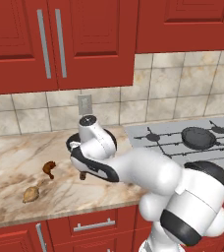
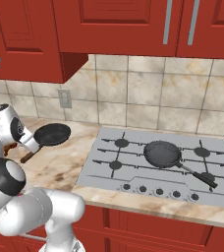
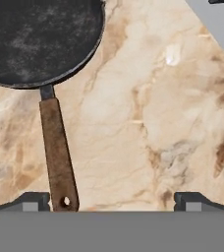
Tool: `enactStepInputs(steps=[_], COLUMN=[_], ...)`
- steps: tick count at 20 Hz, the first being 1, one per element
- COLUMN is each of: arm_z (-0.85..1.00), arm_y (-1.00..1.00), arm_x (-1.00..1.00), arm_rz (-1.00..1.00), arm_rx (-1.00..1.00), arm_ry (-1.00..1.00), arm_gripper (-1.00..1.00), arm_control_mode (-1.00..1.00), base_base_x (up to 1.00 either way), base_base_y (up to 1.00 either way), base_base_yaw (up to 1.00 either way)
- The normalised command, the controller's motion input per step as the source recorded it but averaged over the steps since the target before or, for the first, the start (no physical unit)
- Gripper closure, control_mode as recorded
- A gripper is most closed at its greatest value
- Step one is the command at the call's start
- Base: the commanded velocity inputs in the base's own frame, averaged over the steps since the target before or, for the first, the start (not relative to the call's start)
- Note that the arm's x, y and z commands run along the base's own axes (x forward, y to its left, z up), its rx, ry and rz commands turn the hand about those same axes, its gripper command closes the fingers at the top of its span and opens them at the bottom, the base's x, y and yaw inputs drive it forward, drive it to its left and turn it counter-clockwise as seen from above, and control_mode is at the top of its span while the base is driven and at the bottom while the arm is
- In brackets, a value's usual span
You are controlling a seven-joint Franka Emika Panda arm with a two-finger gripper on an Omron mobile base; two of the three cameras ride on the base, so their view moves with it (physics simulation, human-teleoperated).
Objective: Place both pans onto different burners. Then place the onion and the chicken drumstick on different pans.
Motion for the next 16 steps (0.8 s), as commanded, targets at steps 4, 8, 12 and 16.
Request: enactStepInputs(steps=[4,8,12,16], arm_z=[-0.08,-0.13,-0.16,-0.2], arm_y=[0.11,0.14,0.13,0.1], arm_x=[0.23,0.2,0.2,0.21], arm_rz=[-0.04,-0.03,-0.01,-0.01], arm_rx=[-0.02,-0.02,-0.03,-0.04], arm_ry=[0.0,0.0,0.02,0.02], arm_gripper=[-1.0,-1.0,-1.0,-1.0], arm_control_mode=[-1.0,-1.0,-1.0,-1.0], base_base_x=[0.0,0.0,0.0,0.0], base_base_y=[0.0,0.0,0.0,0.0], base_base_yaw=[0.0,0.0,0.0,0.0])
